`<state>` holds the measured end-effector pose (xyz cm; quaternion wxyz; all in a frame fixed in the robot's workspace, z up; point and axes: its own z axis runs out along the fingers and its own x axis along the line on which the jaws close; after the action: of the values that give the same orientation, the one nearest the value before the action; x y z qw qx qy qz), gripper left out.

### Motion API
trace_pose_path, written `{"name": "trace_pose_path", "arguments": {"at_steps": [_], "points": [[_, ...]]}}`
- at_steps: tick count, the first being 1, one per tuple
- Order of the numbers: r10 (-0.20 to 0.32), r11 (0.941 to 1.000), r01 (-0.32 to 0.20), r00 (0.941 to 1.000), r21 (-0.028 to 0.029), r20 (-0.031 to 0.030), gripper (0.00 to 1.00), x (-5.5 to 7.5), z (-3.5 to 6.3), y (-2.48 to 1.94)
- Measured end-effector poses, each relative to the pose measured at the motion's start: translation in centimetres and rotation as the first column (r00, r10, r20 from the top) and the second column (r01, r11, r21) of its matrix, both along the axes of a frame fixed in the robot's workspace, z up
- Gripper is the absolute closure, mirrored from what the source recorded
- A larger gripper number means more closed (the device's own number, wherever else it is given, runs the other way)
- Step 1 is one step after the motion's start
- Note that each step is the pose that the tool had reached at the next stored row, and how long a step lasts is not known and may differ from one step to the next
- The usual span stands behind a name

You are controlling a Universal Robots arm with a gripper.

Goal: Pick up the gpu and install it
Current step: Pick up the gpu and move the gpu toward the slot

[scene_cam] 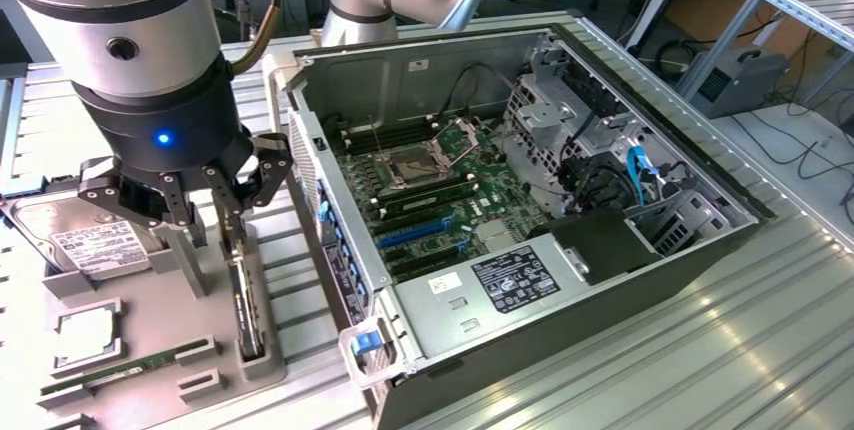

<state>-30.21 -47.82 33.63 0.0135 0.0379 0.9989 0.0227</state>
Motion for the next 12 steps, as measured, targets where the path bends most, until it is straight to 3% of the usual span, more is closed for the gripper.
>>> {"name": "trace_pose_path", "arguments": {"at_steps": [12], "points": [[0.0, 1.0, 0.0, 1.0, 0.0001, 0.0001, 0.62, 0.0, -0.01, 0.0]]}}
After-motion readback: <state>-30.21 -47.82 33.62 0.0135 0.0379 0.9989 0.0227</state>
